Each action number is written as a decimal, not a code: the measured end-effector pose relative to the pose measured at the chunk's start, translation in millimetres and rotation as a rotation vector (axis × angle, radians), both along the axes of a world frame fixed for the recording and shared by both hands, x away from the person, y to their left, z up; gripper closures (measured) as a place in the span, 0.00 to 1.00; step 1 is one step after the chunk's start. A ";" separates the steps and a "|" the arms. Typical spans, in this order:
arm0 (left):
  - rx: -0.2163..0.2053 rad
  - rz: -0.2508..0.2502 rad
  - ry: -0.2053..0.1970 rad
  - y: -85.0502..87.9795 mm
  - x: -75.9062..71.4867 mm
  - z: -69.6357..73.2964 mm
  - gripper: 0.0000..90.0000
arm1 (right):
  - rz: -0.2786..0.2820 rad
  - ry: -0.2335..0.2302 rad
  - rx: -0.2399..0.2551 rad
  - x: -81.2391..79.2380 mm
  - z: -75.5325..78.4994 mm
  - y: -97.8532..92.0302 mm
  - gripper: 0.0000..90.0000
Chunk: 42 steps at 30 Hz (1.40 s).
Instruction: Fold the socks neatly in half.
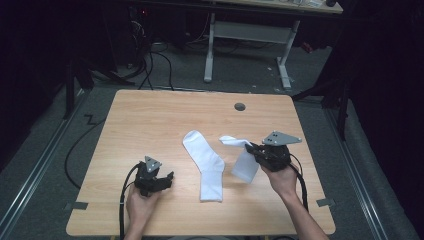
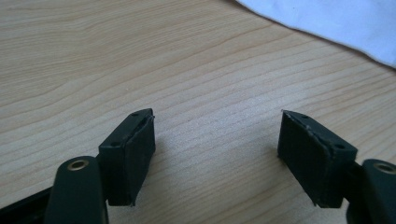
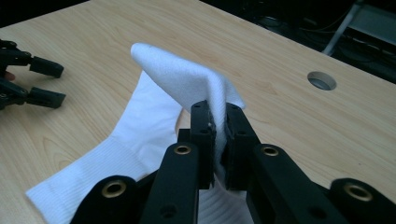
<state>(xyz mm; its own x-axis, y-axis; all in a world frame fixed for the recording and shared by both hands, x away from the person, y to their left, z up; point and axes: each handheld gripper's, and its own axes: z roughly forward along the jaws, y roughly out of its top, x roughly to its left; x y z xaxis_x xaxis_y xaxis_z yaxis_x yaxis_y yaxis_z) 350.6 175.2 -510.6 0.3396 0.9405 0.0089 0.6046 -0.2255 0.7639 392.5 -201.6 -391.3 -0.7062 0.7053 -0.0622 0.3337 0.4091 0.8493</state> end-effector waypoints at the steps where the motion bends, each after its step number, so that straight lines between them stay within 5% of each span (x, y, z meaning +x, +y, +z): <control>1: 0.001 0.009 0.001 0.5 0.1 0.1 0.32 | 0.003 0.001 0.000 0.3 -0.4 1.5 0.94; 42: 0.003 0.012 0.000 0.2 -0.3 0.0 0.32 | 0.174 0.051 0.065 -9.7 -11.8 47.0 0.94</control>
